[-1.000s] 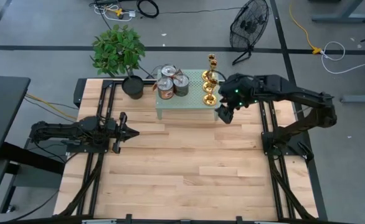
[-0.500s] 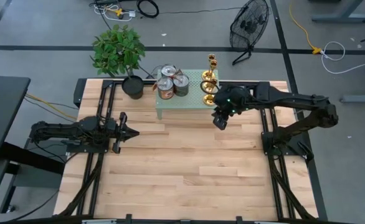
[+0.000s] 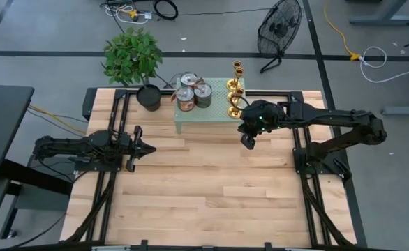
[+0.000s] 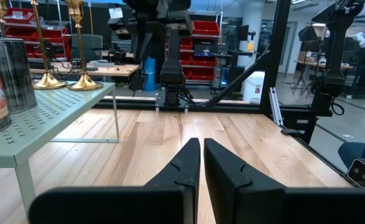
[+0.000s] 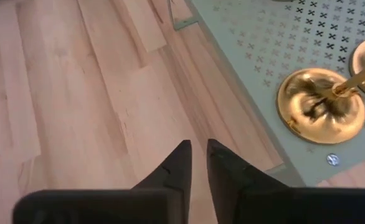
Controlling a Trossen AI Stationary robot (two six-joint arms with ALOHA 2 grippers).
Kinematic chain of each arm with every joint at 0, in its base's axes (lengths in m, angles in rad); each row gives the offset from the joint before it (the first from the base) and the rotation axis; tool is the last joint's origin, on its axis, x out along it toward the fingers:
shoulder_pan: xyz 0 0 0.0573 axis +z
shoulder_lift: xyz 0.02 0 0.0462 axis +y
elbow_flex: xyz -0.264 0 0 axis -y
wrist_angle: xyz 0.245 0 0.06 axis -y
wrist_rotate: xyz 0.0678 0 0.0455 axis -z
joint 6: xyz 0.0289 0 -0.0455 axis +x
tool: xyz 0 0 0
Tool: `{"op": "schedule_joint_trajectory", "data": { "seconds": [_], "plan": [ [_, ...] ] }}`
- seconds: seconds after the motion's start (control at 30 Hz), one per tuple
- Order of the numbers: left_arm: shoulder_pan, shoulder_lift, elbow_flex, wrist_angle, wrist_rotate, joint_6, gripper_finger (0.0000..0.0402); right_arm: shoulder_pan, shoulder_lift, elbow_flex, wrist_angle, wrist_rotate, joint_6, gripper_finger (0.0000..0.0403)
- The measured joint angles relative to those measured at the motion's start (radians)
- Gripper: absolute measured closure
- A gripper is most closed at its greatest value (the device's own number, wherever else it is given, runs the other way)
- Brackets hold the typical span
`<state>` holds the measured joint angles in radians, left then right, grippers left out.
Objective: Pick & Place candle stick holders
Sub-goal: Return to Home Position
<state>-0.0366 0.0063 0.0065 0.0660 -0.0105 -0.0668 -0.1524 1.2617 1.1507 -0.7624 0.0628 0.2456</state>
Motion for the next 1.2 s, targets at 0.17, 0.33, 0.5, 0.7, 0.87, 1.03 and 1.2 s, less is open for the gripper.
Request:
{"op": "schedule_joint_trajectory", "data": {
  "seconds": [0.17,0.33,0.5,0.7,0.87,1.03,1.2],
  "plan": [
    [0.000,0.000,0.000,0.000,0.000,0.000,0.0371,-0.002,0.000,-0.029,0.052,0.005,0.005,0.0374],
    [0.000,0.000,0.000,0.000,0.000,0.000,0.0371,-0.002,0.000,-0.047,0.112,0.038,-0.001,0.0389],
    [0.000,0.000,0.000,0.000,0.000,0.000,0.0371,-0.002,0.000,-0.069,0.165,0.015,-0.011,0.0401],
    [0.000,0.000,0.000,0.000,0.000,0.000,0.0371,0.000,-0.001,-0.100,0.216,-0.003,-0.036,0.0402],
    [0.000,0.000,0.000,0.000,0.000,0.000,0.0371,0.014,-0.014,-0.166,0.326,-0.071,-0.122,0.0402],
    [0.000,0.000,0.000,0.000,0.000,0.000,0.0371,0.050,-0.061,-0.298,0.539,-0.109,-0.134,0.0402],
    [0.000,0.000,0.000,0.000,0.000,0.000,0.0371,0.094,-0.132,-0.431,0.703,-0.109,-0.171,0.0403]
  ]
}}
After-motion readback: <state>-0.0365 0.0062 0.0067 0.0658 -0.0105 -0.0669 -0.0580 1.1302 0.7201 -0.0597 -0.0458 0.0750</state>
